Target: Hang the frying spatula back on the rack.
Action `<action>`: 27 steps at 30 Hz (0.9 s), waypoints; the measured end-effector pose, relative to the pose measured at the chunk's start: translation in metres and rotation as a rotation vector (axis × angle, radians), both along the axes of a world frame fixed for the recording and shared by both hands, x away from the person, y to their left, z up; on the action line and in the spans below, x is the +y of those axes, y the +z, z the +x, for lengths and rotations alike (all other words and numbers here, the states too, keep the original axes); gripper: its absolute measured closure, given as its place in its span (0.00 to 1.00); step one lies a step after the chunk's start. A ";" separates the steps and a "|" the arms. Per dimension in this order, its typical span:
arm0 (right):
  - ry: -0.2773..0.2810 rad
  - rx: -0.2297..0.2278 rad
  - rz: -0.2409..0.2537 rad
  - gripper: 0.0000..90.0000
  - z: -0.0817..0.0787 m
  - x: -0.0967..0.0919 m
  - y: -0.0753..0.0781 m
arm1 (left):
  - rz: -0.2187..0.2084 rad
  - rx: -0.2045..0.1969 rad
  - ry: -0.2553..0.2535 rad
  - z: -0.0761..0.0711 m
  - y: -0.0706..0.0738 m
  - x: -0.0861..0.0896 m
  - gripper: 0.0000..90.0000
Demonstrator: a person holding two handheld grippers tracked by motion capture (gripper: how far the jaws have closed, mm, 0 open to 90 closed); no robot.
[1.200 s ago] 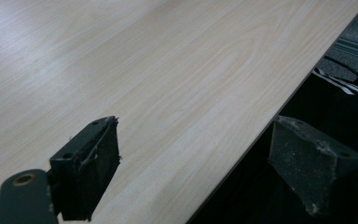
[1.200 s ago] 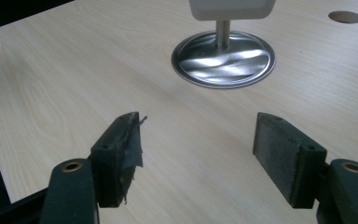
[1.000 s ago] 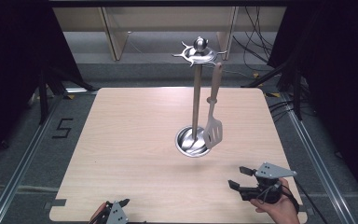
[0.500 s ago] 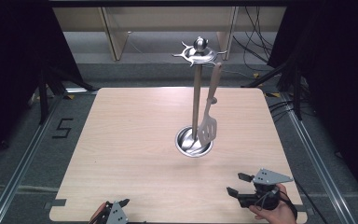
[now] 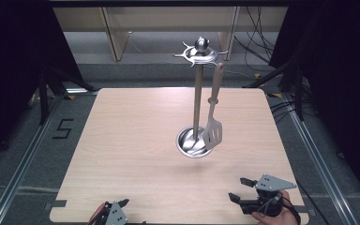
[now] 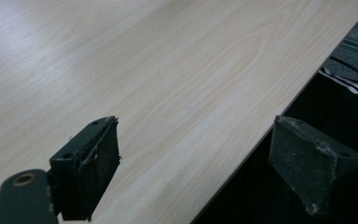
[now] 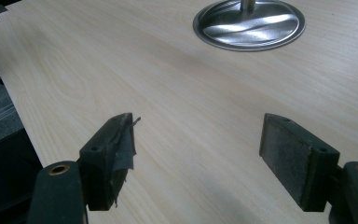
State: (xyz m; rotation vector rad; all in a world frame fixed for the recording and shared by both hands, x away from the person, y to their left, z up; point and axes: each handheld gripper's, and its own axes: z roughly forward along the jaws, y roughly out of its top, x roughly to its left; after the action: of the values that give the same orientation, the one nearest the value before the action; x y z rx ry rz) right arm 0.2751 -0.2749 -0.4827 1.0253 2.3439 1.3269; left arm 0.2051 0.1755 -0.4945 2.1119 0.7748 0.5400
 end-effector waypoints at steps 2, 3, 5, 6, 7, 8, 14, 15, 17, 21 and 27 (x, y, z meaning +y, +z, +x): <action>0.013 0.012 0.015 0.30 -0.001 0.000 -0.001 | -0.003 0.014 0.004 -0.001 0.000 0.000 0.17; -0.010 0.015 0.020 0.30 -0.003 0.001 -0.001 | 0.019 -0.006 -0.016 0.001 0.001 0.001 0.17; 0.018 0.009 0.016 0.29 -0.003 0.000 -0.002 | 0.037 -0.007 -0.024 0.001 0.002 0.002 0.17; 0.005 0.014 0.020 0.29 -0.004 0.000 -0.002 | 0.037 -0.007 -0.023 0.001 0.002 0.002 0.17; 0.002 -0.007 0.008 0.29 -0.005 -0.001 -0.001 | 0.036 -0.007 -0.022 0.001 0.002 0.002 0.17; 0.014 0.009 0.019 0.29 -0.006 0.000 -0.002 | 0.029 -0.002 -0.015 0.000 0.002 0.002 0.17; 0.009 -0.005 0.017 0.29 -0.009 0.000 -0.003 | 0.023 0.003 -0.008 0.000 0.001 0.001 0.17; 0.016 -0.001 0.020 0.29 -0.009 0.000 -0.004 | 0.022 0.003 -0.007 0.000 0.001 0.001 0.17; 0.017 0.018 0.024 0.29 -0.011 0.000 -0.003 | 0.019 0.009 -0.006 0.000 0.001 0.001 0.17; 0.009 0.016 0.025 0.29 -0.014 0.000 -0.004 | 0.020 0.008 -0.005 0.001 0.001 0.002 0.17; 0.004 0.000 -0.029 0.27 -0.018 0.000 -0.007 | 0.038 0.003 -0.010 0.000 0.001 0.002 0.17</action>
State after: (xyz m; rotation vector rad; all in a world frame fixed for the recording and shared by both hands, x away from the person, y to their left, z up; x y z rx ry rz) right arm 0.2569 -0.2752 -0.4893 1.0122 2.3597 1.2906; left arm 0.2054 0.1771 -0.4934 2.1511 0.7611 0.5508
